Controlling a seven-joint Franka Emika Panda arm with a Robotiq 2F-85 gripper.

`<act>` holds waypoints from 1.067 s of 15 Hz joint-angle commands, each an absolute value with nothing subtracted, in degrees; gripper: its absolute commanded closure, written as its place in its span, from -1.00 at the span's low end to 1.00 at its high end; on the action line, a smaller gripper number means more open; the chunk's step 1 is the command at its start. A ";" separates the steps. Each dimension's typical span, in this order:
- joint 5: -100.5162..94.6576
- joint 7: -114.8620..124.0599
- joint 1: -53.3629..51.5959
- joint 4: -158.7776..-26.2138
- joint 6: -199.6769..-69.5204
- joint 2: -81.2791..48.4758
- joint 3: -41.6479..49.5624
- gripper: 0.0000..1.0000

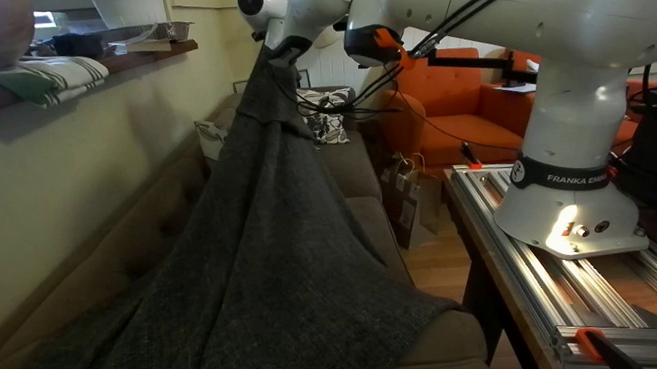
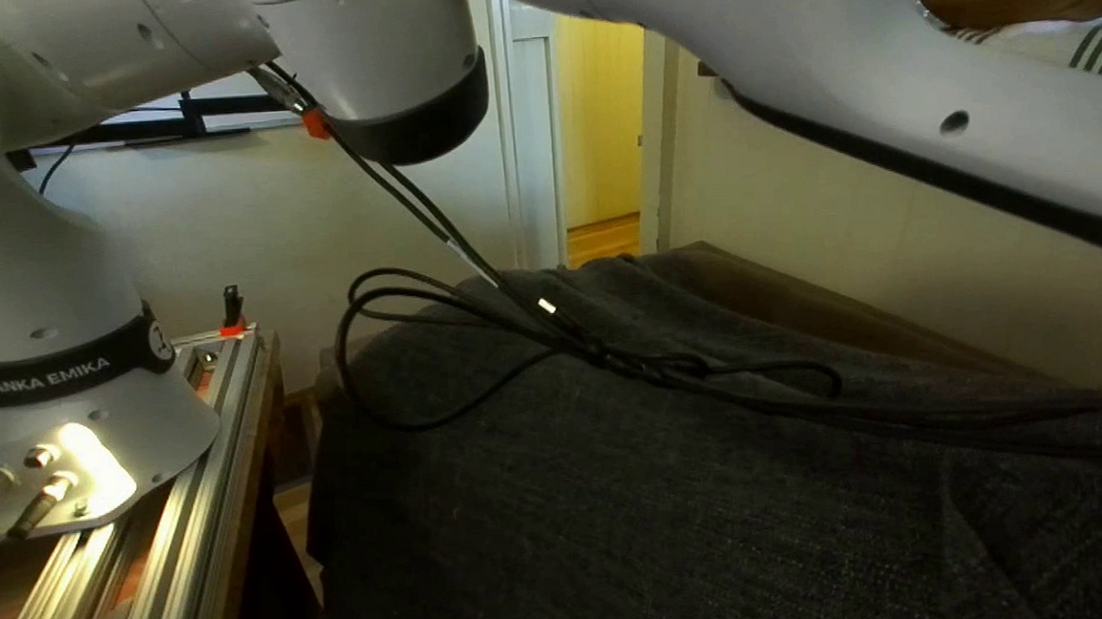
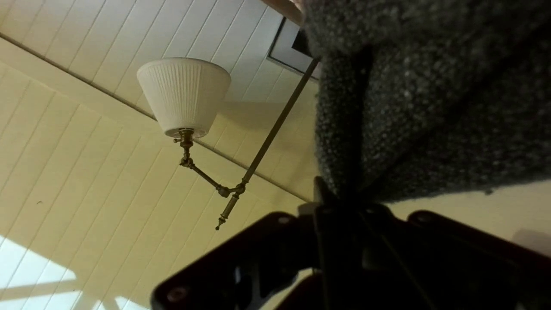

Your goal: Move the grey fleece to the right

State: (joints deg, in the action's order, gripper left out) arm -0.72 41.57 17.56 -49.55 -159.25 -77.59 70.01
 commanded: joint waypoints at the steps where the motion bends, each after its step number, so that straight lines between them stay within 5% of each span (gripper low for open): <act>1: -0.08 27.77 16.64 -52.10 -158.07 -71.78 58.67 0.97; 16: 2.24 -15.08 17.15 -89.11 -151.46 -36.13 19.89 0.97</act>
State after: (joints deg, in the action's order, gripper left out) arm 0.19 -8.08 15.93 -79.07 -154.45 -45.16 25.06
